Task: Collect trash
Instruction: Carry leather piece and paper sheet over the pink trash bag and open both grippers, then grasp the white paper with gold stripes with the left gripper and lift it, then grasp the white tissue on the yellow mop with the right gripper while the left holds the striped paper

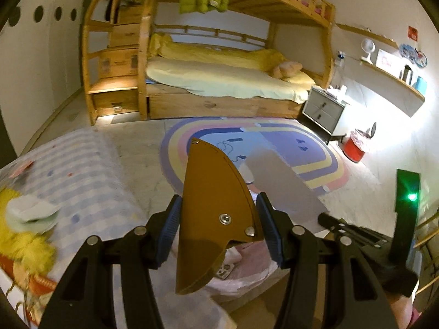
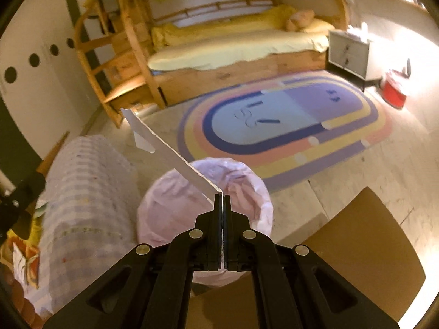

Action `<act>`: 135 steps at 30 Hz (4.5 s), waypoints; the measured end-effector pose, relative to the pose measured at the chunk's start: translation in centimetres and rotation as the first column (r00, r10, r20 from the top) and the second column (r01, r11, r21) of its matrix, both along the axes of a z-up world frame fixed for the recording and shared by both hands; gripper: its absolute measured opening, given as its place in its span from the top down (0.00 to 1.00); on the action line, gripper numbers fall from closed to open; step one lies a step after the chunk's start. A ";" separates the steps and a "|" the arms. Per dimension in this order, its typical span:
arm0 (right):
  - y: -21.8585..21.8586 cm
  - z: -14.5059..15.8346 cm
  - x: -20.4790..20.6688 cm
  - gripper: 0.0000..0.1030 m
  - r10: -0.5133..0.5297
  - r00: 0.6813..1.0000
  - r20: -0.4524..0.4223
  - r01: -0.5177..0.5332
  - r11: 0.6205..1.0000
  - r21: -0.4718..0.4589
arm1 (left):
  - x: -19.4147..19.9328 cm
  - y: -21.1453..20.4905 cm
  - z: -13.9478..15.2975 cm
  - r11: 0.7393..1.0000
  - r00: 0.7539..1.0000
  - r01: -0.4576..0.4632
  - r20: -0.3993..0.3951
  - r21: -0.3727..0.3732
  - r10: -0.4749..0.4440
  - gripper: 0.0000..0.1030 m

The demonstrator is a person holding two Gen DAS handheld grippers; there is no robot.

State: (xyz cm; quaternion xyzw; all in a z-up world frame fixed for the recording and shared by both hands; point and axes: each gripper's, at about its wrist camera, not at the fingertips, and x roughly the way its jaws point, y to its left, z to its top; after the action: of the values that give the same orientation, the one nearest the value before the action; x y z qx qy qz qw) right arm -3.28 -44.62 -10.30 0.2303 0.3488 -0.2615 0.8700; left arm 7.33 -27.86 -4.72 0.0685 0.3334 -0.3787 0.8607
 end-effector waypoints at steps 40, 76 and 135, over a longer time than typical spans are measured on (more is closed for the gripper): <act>23.8 8.7 3.7 0.70 0.504 0.853 0.136 -0.483 0.861 -0.162 | -4.0 28.2 2.8 0.861 0.857 -0.509 0.088 -0.006 0.508 0.27; 29.1 5.5 7.1 0.64 0.611 0.785 0.101 -0.599 0.790 -0.129 | -2.2 34.4 -5.5 0.739 0.761 -0.623 -0.020 0.254 0.648 0.25; 30.5 5.3 17.8 0.55 0.698 0.712 0.071 -0.681 0.713 -0.167 | 5.1 31.5 1.3 0.838 0.837 -0.545 0.069 0.031 0.542 0.90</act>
State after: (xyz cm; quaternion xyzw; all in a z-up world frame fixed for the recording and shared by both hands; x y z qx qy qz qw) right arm 14.53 -14.13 -5.01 0.0431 0.3349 0.0761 0.9382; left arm 12.47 3.67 -3.41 0.0030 0.3236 -0.1086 0.9399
